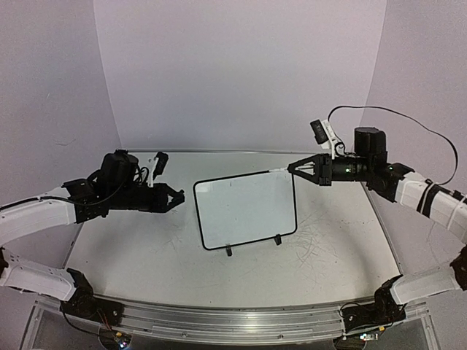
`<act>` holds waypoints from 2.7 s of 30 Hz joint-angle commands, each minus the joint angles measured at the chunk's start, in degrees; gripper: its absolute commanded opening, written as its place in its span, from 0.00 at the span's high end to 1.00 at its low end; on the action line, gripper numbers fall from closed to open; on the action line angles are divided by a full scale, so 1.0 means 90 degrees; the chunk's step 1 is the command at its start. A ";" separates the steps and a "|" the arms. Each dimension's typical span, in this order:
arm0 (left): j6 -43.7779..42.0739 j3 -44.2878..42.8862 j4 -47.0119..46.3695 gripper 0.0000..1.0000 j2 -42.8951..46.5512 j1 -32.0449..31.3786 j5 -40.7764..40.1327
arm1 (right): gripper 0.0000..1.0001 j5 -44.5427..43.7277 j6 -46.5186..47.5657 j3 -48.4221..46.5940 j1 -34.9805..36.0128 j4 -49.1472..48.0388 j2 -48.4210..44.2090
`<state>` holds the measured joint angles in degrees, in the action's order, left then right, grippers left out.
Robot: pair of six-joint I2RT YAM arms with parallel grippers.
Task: Write a sentence on the whiteboard
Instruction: Place the pen cap at the center of the board, then hold the whiteboard at the center of the board.
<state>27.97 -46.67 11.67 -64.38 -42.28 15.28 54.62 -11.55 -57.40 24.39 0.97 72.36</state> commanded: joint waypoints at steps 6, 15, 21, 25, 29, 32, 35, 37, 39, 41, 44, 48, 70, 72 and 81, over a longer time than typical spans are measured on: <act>0.1526 0.0248 0.1052 1.00 -0.0517 0.0062 -0.4088 | 1.00 -0.3105 0.0180 0.0352 0.1021 -0.0938 -0.0955; 0.1420 0.0242 0.0647 0.98 -0.1916 0.0057 -0.4814 | 1.00 -0.3103 0.0267 0.0466 0.1062 -0.0986 -0.1084; 0.1423 0.0624 -0.0354 0.91 -0.2542 0.0060 -0.5117 | 1.00 -0.3068 0.0221 0.0707 0.1072 -0.1070 -0.1409; 0.1756 0.0716 -0.0437 0.92 -0.3102 0.0042 -0.5260 | 1.00 -0.3122 0.0199 0.0844 0.1070 -0.1060 -0.1601; 0.1948 0.0953 -0.0642 0.91 -0.3223 0.0039 -0.5293 | 1.00 -0.3422 0.0212 0.0975 0.1069 -0.0980 -0.1785; 0.1980 0.1033 -0.0700 0.90 -0.3262 0.0032 -0.5297 | 1.00 -0.3654 0.0288 0.1059 0.1069 -0.0940 -0.1813; 0.1988 0.1061 -0.0689 0.80 -0.3246 0.0032 -0.5235 | 1.00 -0.3674 0.0367 0.1067 0.1069 -0.0938 -0.1725; 0.2028 0.1090 -0.0690 0.73 -0.3212 0.0032 -0.5197 | 1.00 -0.3678 0.0398 0.1006 0.1069 -0.0936 -0.1633; 0.2057 0.1139 -0.0678 0.68 -0.3116 0.0030 -0.5133 | 1.00 -0.3738 0.0395 0.0913 0.1069 -0.0929 -0.1546; 0.2122 0.1233 -0.0680 0.62 -0.2912 0.0031 -0.5099 | 1.00 -0.3839 0.0418 0.0877 0.1071 -0.0928 -0.1522; 0.2010 0.1269 -0.0630 0.53 -0.2648 0.0030 -0.5127 | 1.00 -0.4118 0.0535 0.0868 0.1070 -0.0896 -0.1462; 0.1826 0.1149 -0.0447 0.40 -0.2151 0.0028 -0.4961 | 1.00 -0.4624 0.0669 0.0794 0.1070 -0.0732 -0.1398; 0.0596 0.1957 -0.1833 0.01 0.1349 0.0085 -0.2937 | 1.00 -0.6883 0.0525 0.1353 0.1013 -0.0553 -0.2497; 0.0565 0.1976 -0.1955 0.01 0.1263 0.0088 -0.2764 | 1.00 -0.6585 0.0488 0.1249 0.0992 -0.0518 -0.2366; 0.0796 0.2332 -0.2812 0.01 0.0851 0.0152 -0.2097 | 1.00 -0.5789 0.1018 0.0744 0.1127 -0.0224 -0.1635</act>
<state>34.74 -27.60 -6.91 -56.14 -41.65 -7.51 -0.87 -5.50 -47.29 33.43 -1.13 55.70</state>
